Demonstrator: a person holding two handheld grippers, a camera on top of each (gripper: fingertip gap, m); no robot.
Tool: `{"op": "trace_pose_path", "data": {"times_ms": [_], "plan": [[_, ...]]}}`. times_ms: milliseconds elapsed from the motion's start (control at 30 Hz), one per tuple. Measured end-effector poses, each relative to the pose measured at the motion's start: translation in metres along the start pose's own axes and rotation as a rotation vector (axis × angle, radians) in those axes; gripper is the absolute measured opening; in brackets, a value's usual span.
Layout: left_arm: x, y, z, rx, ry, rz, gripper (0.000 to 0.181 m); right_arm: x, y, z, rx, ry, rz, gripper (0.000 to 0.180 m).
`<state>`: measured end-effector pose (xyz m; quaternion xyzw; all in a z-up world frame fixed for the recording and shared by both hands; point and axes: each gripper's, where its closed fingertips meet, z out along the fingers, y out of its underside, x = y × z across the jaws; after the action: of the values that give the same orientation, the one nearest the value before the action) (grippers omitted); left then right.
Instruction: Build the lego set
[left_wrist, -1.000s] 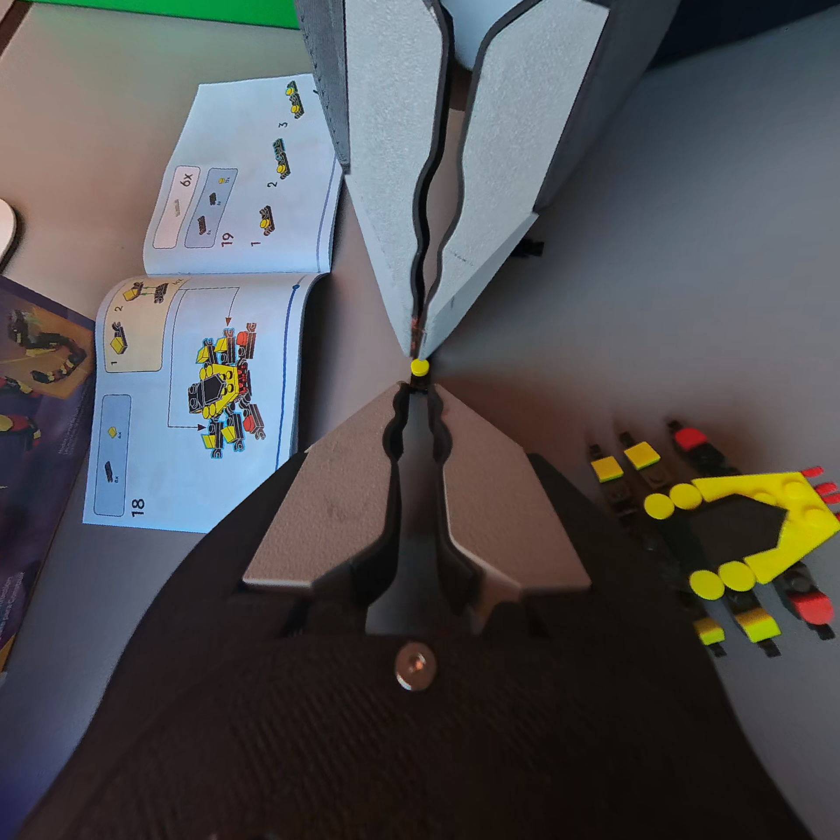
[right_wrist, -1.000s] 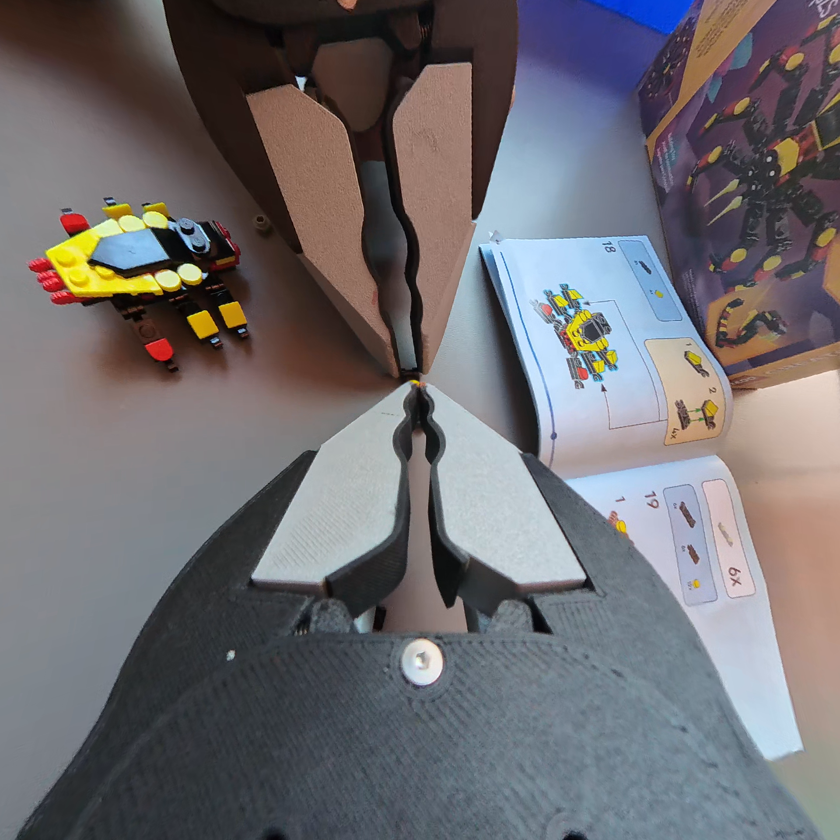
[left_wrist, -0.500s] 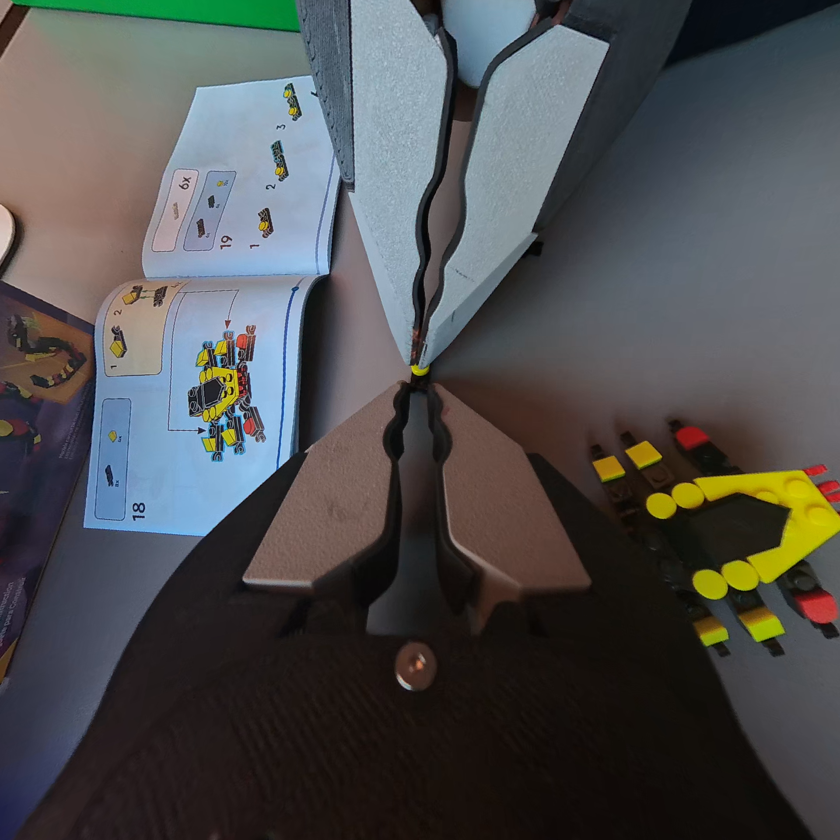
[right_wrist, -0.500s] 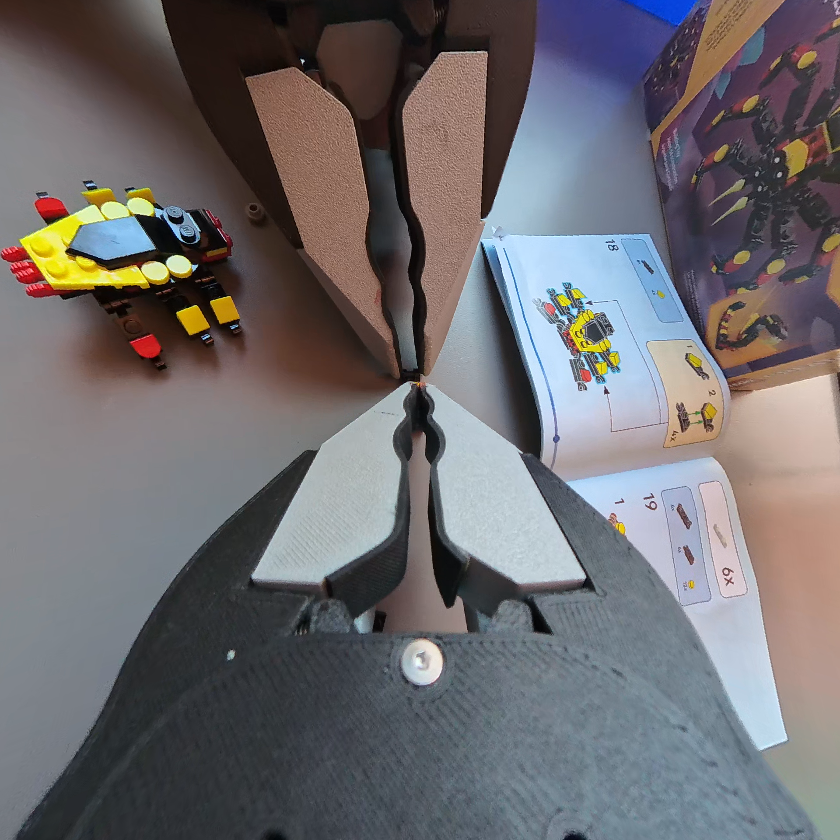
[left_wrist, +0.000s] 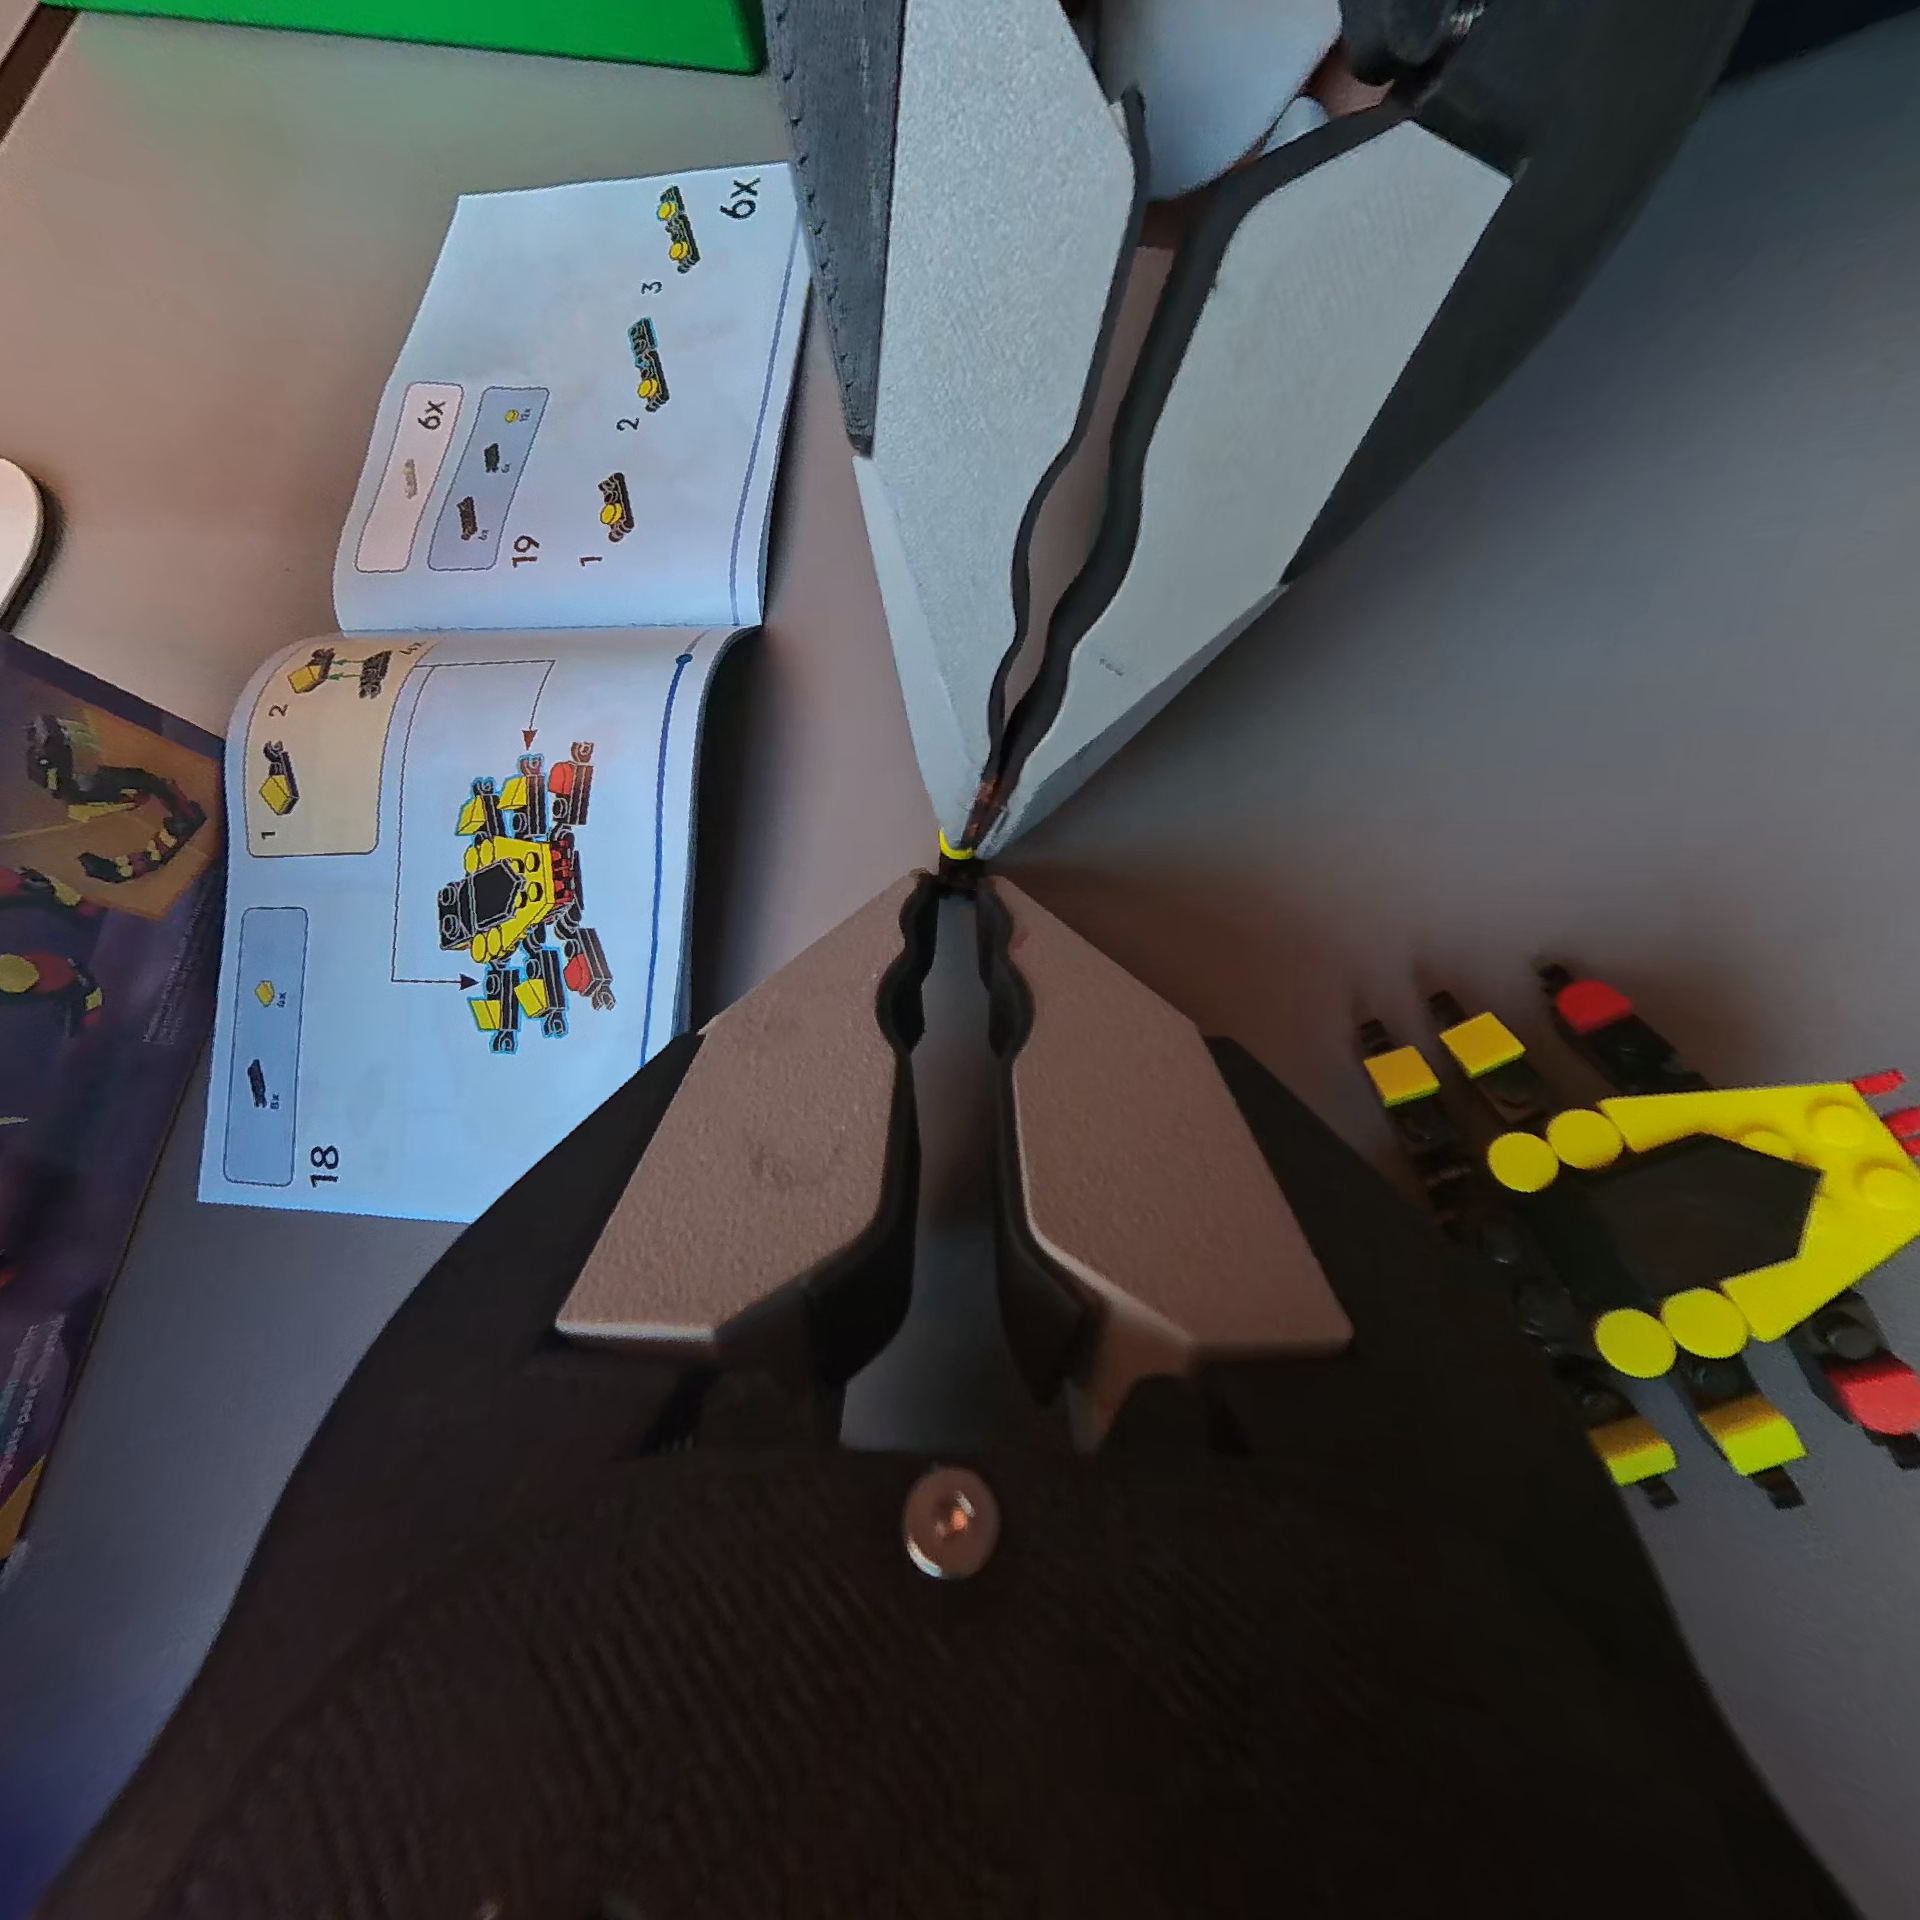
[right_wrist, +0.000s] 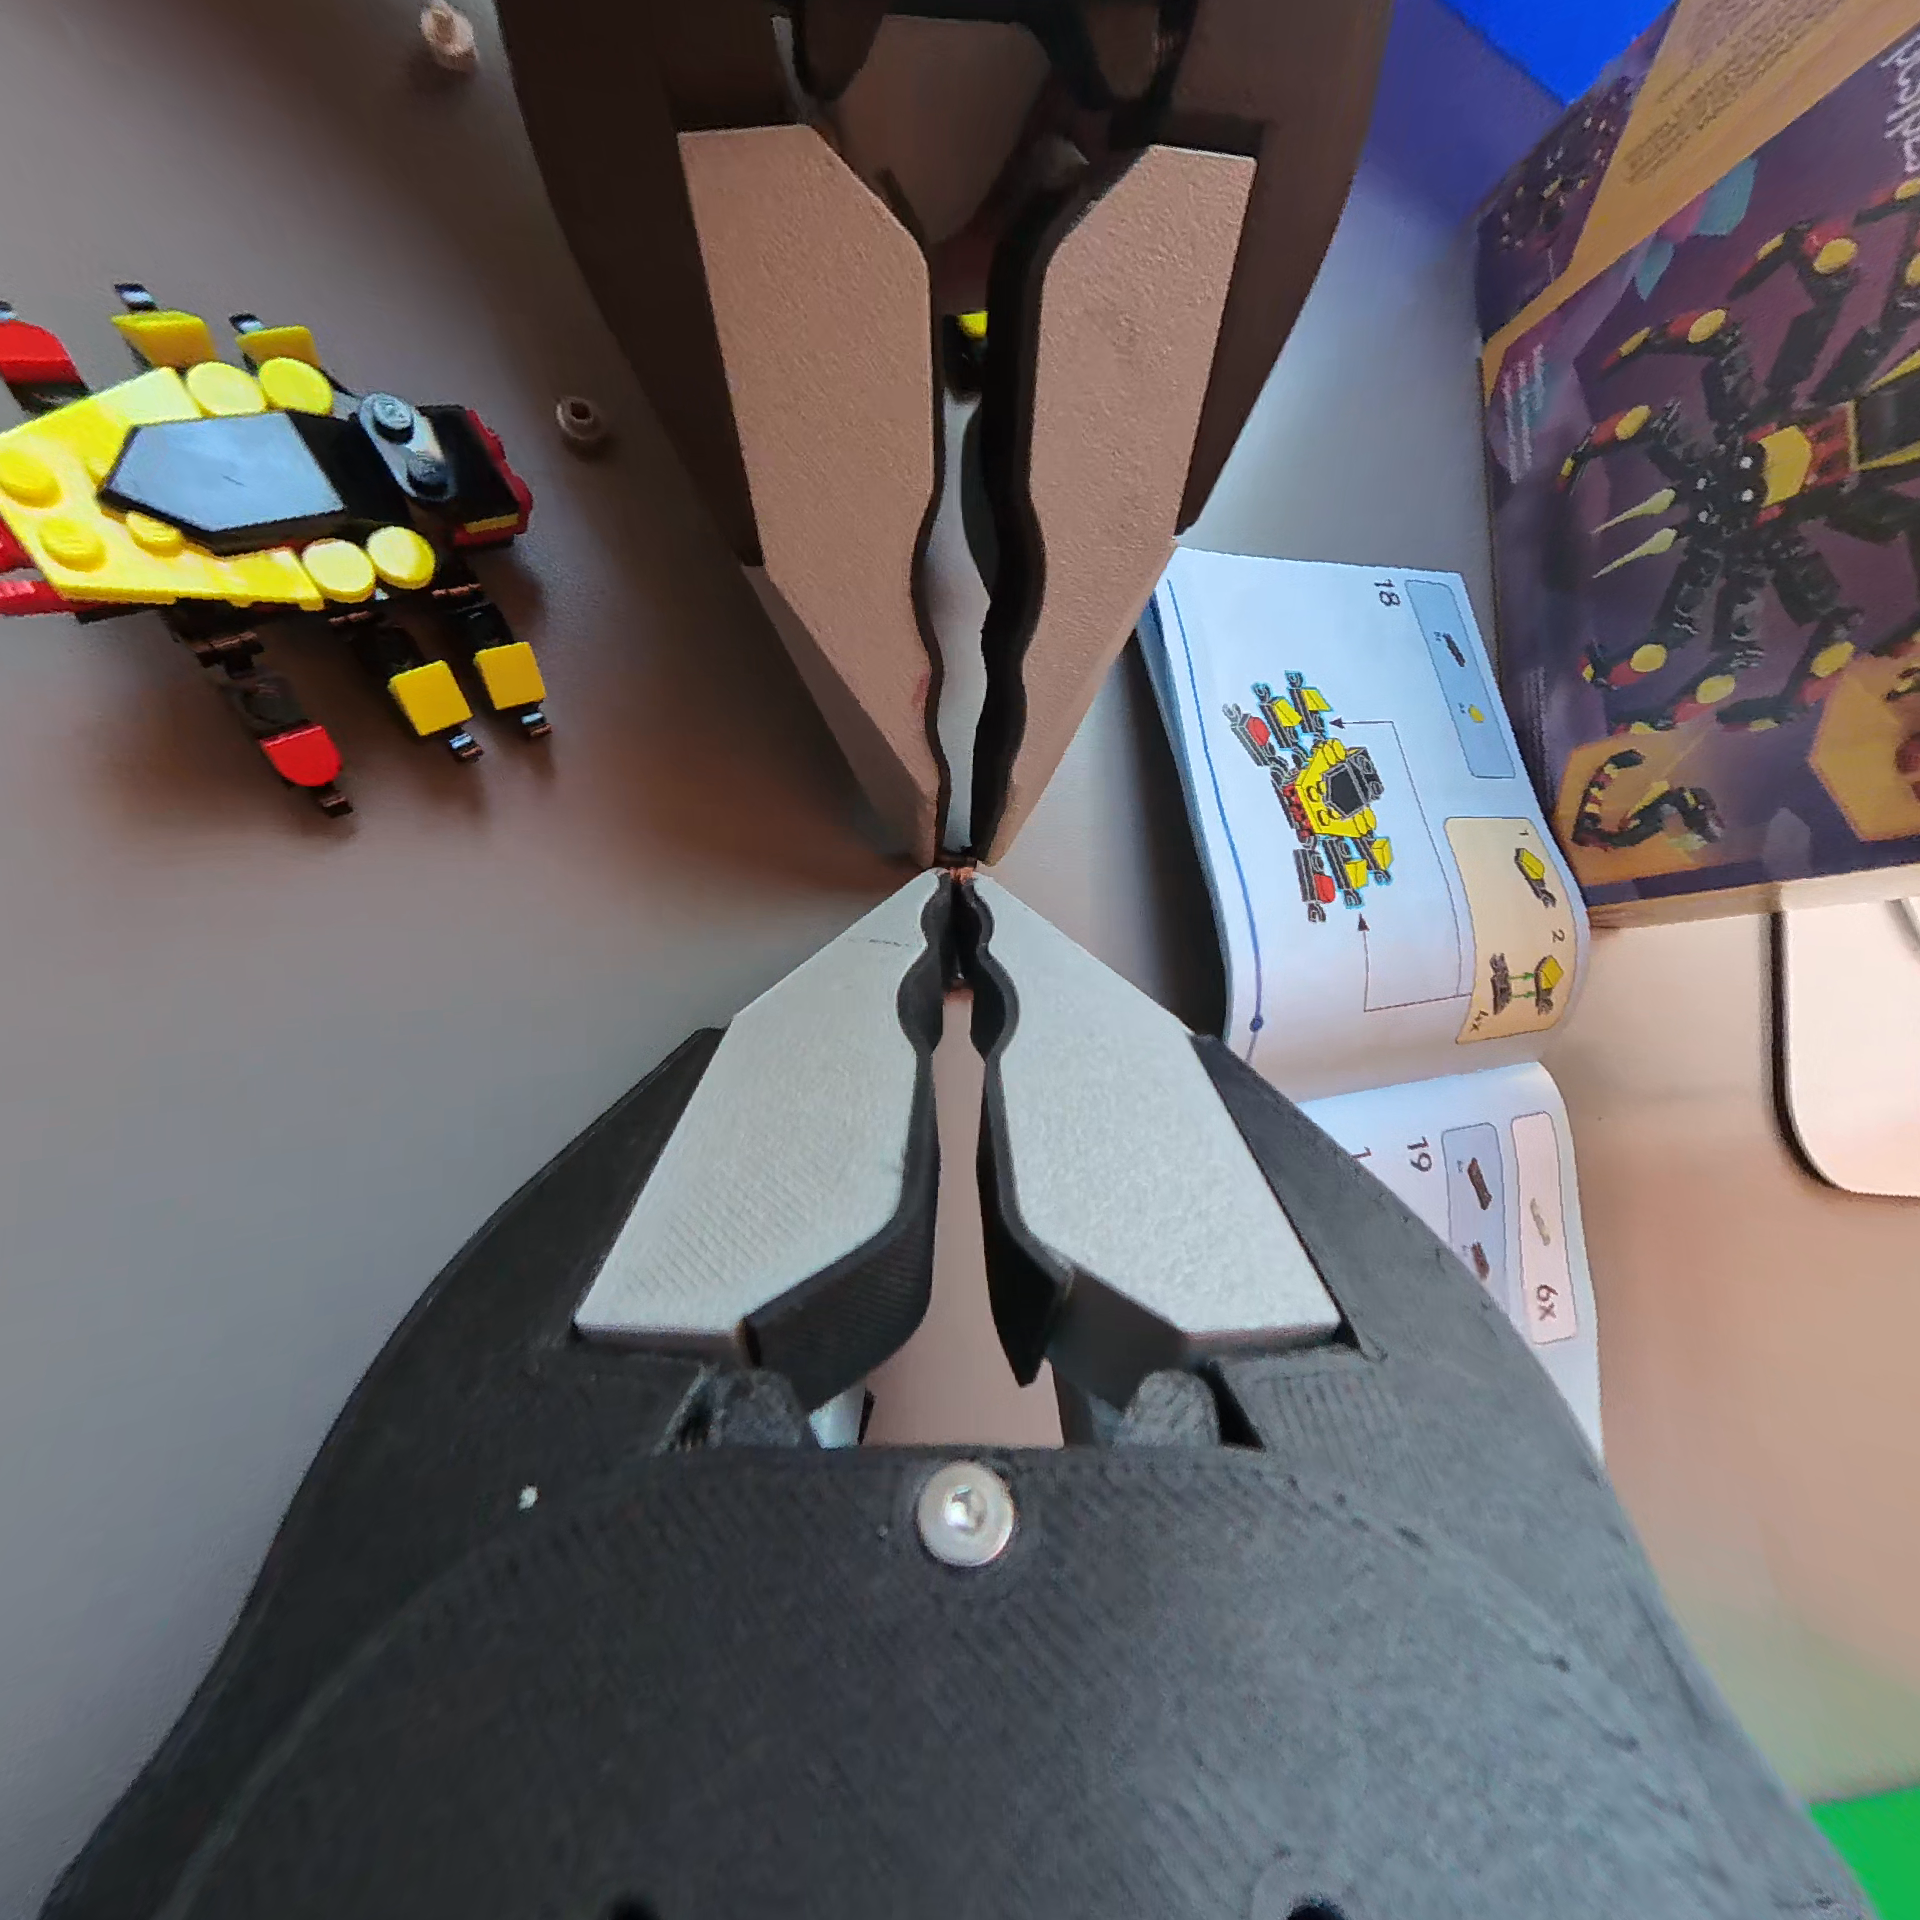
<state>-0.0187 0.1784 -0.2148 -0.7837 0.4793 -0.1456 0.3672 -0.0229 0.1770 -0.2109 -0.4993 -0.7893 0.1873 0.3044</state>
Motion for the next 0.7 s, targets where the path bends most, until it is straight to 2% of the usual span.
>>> {"op": "trace_pose_path", "data": {"times_ms": [167,333,433,700], "plan": [[0.0,0.0,0.0,0.001,0.006,-0.003,0.005,0.006,0.007,0.002,-0.013,-0.032,0.104,0.0],[0.004,-0.002,0.001,0.003,0.013,0.0,0.005,0.011,0.013,0.004,-0.072,0.064,-0.006,0.0],[0.005,-0.002,0.001,0.005,0.023,0.002,0.005,0.008,0.01,0.004,-0.031,0.024,0.053,0.0],[0.005,-0.002,0.001,0.004,0.016,0.008,0.004,0.014,0.011,-0.003,-0.009,0.052,0.087,0.0]]}}
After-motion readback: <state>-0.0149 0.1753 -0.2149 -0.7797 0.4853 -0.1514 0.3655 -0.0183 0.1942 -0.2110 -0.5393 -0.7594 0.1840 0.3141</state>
